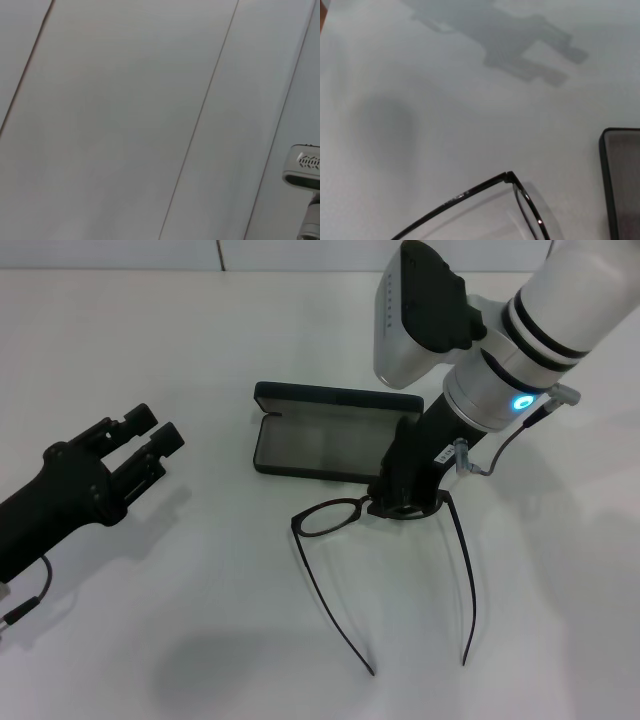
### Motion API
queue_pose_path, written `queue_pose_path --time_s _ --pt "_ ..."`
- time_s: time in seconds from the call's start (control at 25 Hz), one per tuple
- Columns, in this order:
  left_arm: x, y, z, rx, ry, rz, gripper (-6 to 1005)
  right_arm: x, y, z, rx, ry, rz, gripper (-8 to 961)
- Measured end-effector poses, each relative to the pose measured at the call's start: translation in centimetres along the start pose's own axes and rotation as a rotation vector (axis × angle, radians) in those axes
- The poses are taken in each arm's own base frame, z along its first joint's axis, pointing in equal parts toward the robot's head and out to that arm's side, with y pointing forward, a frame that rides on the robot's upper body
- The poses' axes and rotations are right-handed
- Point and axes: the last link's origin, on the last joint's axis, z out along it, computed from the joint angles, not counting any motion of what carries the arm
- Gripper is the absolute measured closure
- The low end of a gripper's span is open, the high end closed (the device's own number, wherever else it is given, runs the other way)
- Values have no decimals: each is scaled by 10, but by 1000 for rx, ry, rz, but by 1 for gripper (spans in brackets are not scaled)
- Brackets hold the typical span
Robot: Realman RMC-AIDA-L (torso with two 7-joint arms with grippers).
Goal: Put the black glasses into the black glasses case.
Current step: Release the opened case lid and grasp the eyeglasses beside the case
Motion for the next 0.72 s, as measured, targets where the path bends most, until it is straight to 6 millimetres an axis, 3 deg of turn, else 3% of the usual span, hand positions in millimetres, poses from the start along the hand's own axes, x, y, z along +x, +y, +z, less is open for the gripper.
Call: queue_pose_path --time_s 0.72 --pt "1 -1 0 -5 -5 2 532 9 4 5 7 -82 -5 913"
